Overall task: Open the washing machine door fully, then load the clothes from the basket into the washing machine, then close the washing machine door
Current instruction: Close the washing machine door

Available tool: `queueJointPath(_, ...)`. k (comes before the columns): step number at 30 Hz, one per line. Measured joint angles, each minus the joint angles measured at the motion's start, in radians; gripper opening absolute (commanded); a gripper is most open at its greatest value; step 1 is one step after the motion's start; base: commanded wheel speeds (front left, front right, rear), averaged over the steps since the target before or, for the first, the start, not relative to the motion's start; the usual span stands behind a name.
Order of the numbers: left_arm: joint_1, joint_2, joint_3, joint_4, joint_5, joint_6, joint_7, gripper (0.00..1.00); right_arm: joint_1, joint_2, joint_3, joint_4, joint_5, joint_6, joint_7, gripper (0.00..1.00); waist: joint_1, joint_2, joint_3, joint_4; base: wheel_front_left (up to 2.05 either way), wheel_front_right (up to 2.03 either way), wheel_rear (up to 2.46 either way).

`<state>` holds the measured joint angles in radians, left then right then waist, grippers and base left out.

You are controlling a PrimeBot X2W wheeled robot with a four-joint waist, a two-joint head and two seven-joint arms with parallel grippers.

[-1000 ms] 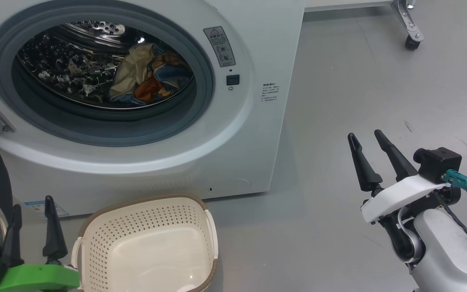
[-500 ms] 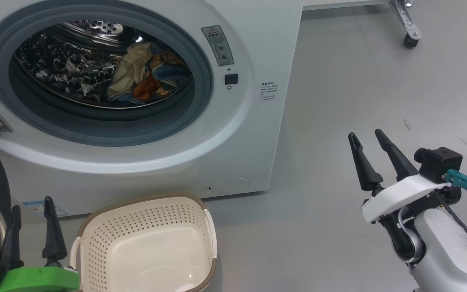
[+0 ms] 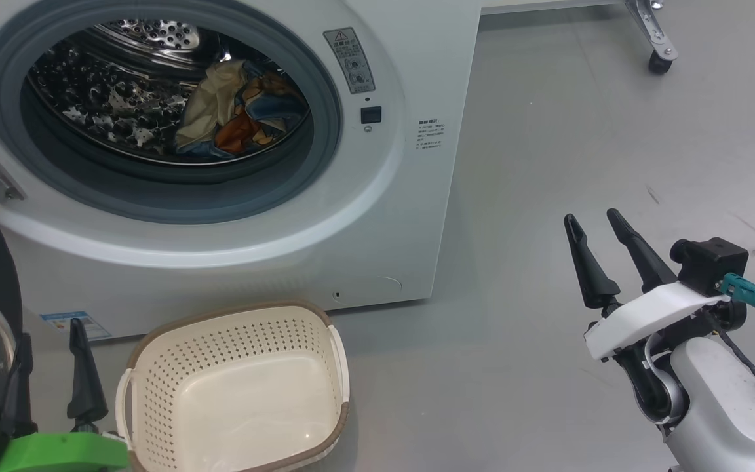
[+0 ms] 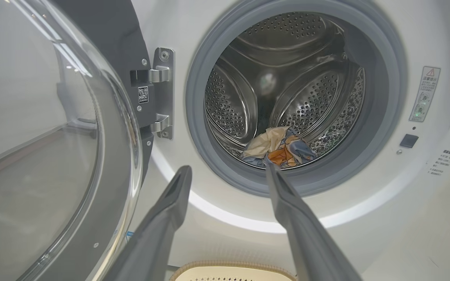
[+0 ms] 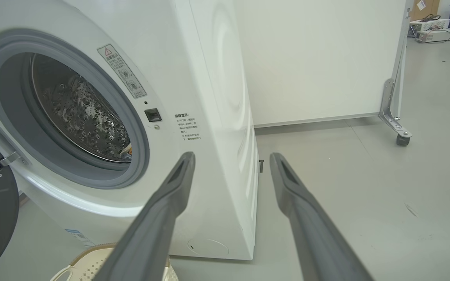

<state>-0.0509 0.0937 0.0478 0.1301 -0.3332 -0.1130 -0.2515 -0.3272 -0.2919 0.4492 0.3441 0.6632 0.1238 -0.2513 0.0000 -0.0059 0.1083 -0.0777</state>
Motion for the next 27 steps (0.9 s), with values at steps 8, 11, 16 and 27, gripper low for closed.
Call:
queueJointPath(8,0.008,-0.001,-0.001,-0.005,0.001,0.000,0.000,1.00,0.000,0.000,0.000,0.000,0.000,0.000,0.000,1.00,0.0000,0.0000,-0.003,-0.001,-0.85,0.85,0.00)
queueJointPath(11,0.016,-0.001,-0.002,-0.005,0.001,0.000,0.000,1.00,0.000,0.000,0.000,0.000,0.000,0.000,0.000,1.00,0.0000,0.0000,-0.004,-0.002,-0.62,0.62,0.00)
queueJointPath(16,0.016,-0.001,-0.004,-0.005,0.001,0.000,0.000,1.00,0.000,0.000,0.000,0.000,0.000,0.000,0.000,1.00,0.0000,0.0000,-0.006,-0.003,-0.47,0.47,0.00)
queueJointPath(27,0.016,-0.002,-0.007,-0.005,0.001,0.000,0.000,1.00,0.000,0.000,0.002,0.001,0.005,0.000,0.000,1.00,0.0001,0.0000,-0.009,-0.001,-0.17,0.17,0.00)
